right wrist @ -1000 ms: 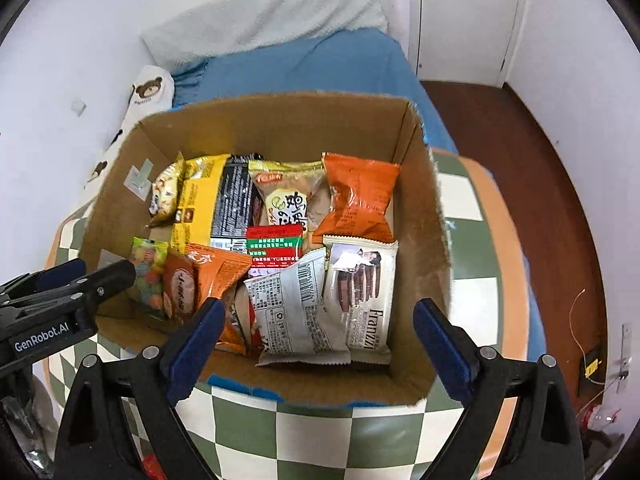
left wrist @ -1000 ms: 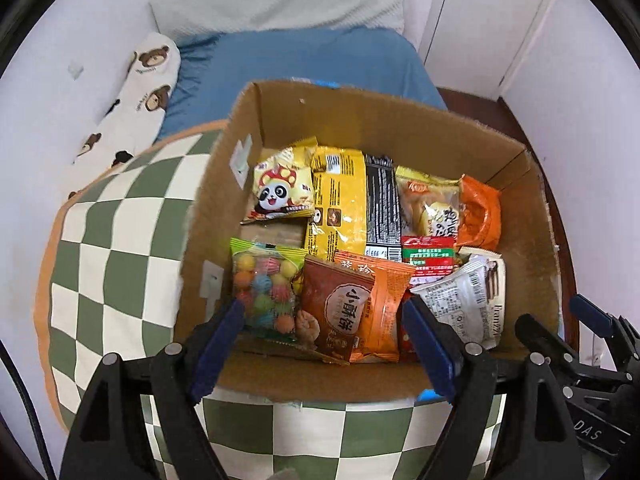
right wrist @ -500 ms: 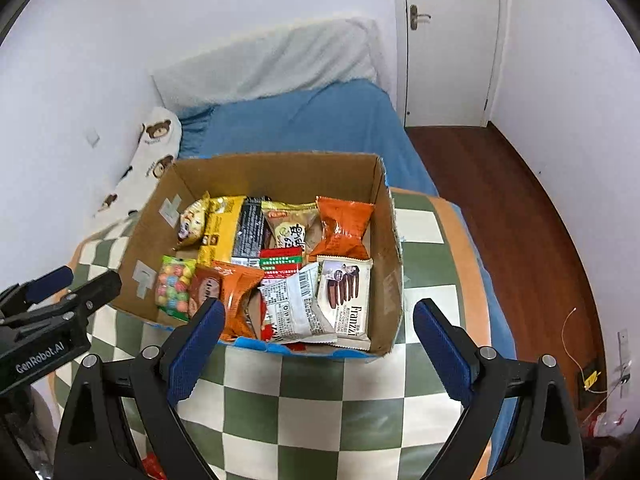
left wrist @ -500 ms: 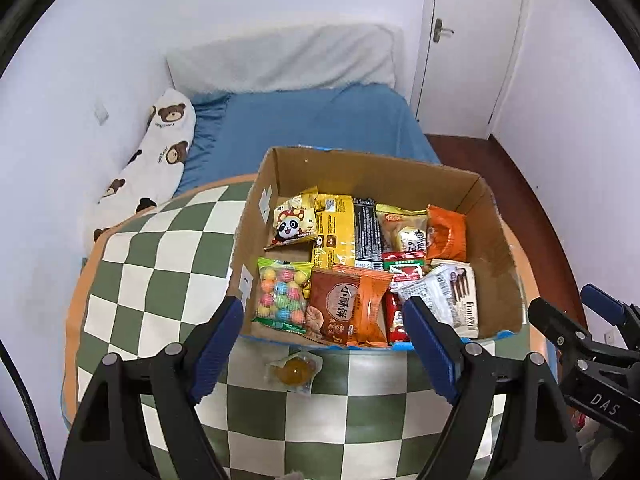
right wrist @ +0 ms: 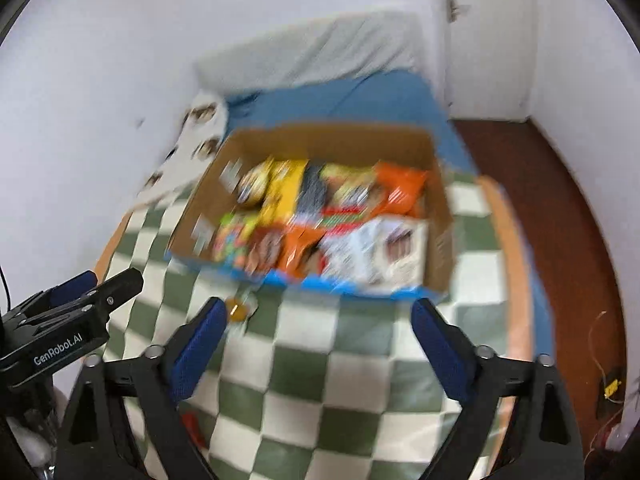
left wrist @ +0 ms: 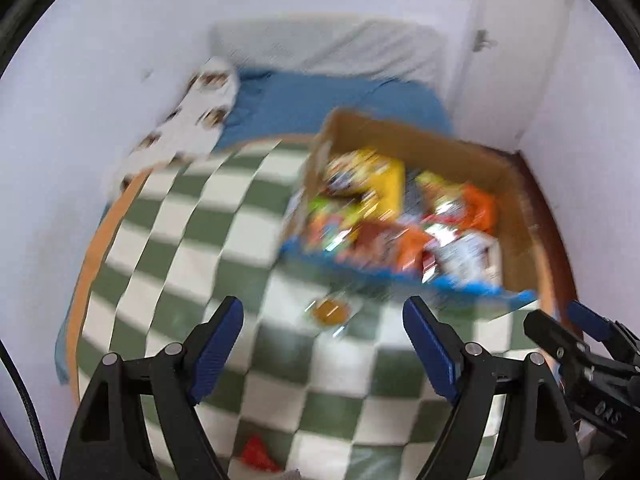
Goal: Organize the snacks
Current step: 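Withdraw both tools from the box above the cloth, then grasp the red wrapped candy with the left tool while the right grasps the orange candy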
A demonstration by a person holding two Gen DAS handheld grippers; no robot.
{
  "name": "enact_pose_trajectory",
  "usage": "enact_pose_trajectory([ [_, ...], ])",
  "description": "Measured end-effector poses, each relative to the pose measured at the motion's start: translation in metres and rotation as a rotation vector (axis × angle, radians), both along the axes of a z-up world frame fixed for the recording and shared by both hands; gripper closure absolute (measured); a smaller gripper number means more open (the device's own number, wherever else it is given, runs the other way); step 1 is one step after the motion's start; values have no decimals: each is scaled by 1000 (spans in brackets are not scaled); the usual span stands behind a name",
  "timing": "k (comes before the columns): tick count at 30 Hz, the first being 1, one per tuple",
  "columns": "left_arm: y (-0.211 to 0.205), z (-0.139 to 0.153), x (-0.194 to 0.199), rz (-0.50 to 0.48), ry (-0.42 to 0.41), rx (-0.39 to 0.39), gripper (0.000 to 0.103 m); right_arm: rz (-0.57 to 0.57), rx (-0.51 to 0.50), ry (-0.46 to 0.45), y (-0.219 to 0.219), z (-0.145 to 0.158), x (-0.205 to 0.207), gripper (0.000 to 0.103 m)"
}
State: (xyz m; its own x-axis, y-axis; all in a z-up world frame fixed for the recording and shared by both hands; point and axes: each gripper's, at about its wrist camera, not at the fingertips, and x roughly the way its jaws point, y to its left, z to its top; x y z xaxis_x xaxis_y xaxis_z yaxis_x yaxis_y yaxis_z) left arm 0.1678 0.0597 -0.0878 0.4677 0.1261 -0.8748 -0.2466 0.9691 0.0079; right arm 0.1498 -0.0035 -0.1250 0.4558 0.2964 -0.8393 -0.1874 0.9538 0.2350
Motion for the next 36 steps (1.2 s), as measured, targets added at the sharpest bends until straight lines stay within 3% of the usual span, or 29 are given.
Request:
enact_pose_trajectory([
  [2,22,-23,-12,71,64,1,22,53,12,51,16,-20,1,25],
  [10,94,-92,-64,336,219,-43,22,223,50,155,103,-99,29,24],
  [16,120,-130,-92,465,294,-82,22,201,39,184,150,-147,49,25],
  [23,131,-164,-110,516,367,-73,22,124,23,188,186,-186,62,25],
  [25,132,-170,-113,518,380,-65,22,109,-7,182,194,-193,64,31],
  [27,132,-179,-116,518,402,-71,22,121,-36,154,202,-196,64,50],
  [29,132,-185,-120,514,413,-88,22,146,-55,144,207,-197,62,61],
  [36,122,-202,-132,477,458,-202,22,284,-108,182,199,-205,30,62],
])
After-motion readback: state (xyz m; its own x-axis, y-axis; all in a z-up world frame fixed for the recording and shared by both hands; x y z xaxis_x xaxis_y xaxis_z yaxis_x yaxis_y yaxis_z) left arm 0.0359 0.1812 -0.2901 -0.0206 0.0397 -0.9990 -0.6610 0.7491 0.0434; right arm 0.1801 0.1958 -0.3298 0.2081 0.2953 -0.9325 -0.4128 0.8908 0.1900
